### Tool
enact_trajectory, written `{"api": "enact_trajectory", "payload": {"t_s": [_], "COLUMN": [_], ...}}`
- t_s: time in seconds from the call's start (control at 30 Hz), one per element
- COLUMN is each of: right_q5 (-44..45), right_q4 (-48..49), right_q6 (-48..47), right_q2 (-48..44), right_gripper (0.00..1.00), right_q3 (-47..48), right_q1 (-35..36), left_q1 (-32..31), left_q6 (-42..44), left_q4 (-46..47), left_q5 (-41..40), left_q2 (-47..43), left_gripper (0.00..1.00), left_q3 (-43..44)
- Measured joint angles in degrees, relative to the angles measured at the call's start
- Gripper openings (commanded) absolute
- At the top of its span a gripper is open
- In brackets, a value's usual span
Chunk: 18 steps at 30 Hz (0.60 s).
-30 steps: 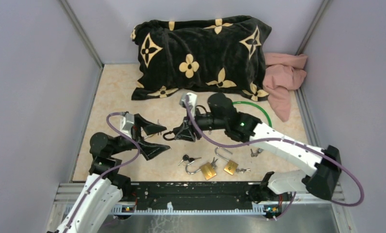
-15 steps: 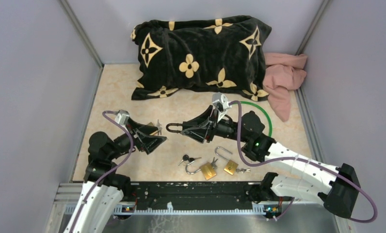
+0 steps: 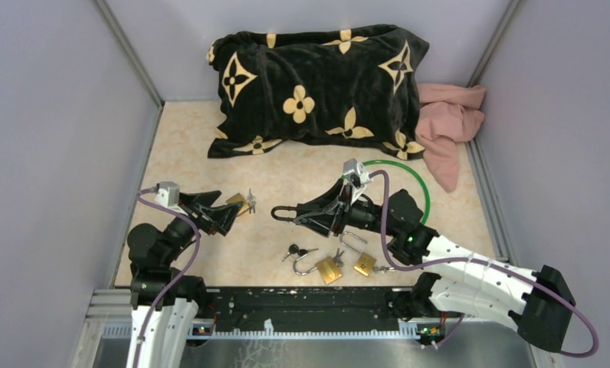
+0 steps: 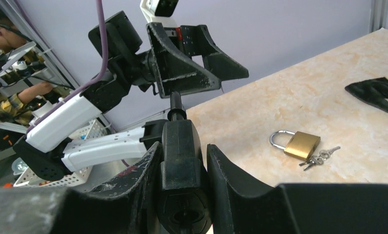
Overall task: Lock with the key
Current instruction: Lock the lock.
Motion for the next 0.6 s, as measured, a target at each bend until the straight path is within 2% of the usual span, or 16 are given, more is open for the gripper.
{"api": "enact_trajectory", "payload": {"t_s": [0.4, 0.5, 0.6], "right_q5": [-2.6, -7.0, -13.0], "right_q4": [-5.6, -4.5, -0.7], "right_q6": [-1.8, -0.7, 2.9], "right_q2": [-3.4, -2.2, 1.6], "right_gripper": [0.00, 0.00, 0.00], "right_q3": [-0.4, -0.4, 0.5], "right_q1": [-1.7, -5.6, -11.1], "left_q1": [7.4, 7.7, 7.7], "left_q6": [1.8, 1.9, 0.9], "left_q4": [0.1, 0.3, 0.2], "left_q5": [1.0, 5.8, 14.8], "left_q2": [3.1, 7.9, 16.7], "left_gripper": [0.99, 0.99, 0.99], "left_q3": [0.0, 0.9, 4.0]}}
